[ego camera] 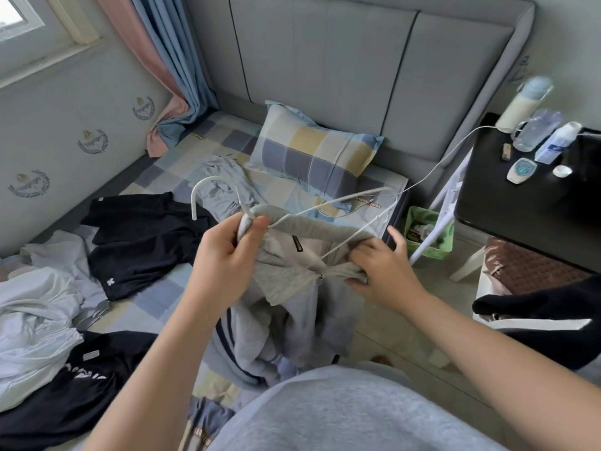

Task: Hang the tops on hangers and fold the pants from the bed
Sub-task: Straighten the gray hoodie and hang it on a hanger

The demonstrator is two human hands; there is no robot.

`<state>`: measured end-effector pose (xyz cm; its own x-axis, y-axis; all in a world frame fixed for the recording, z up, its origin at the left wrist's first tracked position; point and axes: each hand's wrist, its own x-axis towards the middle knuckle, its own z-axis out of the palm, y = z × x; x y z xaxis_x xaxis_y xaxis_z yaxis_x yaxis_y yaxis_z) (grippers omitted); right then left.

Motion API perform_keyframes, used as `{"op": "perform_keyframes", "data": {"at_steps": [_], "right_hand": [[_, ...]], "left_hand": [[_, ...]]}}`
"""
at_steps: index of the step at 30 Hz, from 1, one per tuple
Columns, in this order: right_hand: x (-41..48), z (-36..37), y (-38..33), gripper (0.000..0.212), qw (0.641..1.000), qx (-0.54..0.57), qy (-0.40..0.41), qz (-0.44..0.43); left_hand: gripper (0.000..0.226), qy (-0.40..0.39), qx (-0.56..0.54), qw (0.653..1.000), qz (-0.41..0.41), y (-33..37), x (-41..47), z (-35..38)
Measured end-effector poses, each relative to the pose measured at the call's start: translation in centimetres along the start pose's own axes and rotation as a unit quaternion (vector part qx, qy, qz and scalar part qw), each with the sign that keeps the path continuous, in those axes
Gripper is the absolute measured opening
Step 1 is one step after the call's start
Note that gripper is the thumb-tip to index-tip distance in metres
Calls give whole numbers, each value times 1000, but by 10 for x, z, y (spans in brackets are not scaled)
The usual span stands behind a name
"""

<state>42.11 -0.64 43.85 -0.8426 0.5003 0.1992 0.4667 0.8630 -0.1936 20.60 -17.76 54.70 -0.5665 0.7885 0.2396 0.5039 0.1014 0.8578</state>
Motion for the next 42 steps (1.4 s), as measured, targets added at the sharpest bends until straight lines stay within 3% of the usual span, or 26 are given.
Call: {"op": "perform_keyframes", "data": {"at_steps": [3,6,8,10,12,15,19,23,26,29,34,37,42], "right_hand": [[9,-20,20,22,999,-24,36,-18],[15,-33,37,3,994,-35,76,-68],[21,-45,41,15,991,-51,94,-85],[28,-58,40,20,990,-60,93,-87],[34,-69,35,8,994,-27,69,-82],[48,-86,13,19,994,52,17,-93],[61,-96,-28,23,988,68,27,-138],[59,-110,-18,19,989,112,46,-85],[49,-115,5,21,994,97,-25,-52],[44,-108,11,15,994,73,-73,-32],[38,-106,16,16,995,67,-72,23],[39,-109,14,14,993,105,-30,42],[45,-126,-21,9,973,222,42,-45]], "left_hand": [[50,-29,18,999,-13,-8,-3,-12],[50,-56,33,997,-33,-16,-5,-25],[47,-92,53,993,-54,-23,-4,-33],[45,-132,86,984,-80,-28,-4,-38],[45,-153,122,974,-117,-30,-3,-35],[45,-158,166,961,-158,-24,1,-19],[40,-161,202,957,-129,0,11,5],[40,-98,224,962,-124,-2,21,-13],[38,14,219,968,-125,-16,22,-35],[38,47,217,971,-89,-20,19,-27],[42,5,244,969,-43,-26,12,-5],[42,-88,330,940,-19,-35,4,14],[44,-144,334,931,-43,-38,-3,47]]}}
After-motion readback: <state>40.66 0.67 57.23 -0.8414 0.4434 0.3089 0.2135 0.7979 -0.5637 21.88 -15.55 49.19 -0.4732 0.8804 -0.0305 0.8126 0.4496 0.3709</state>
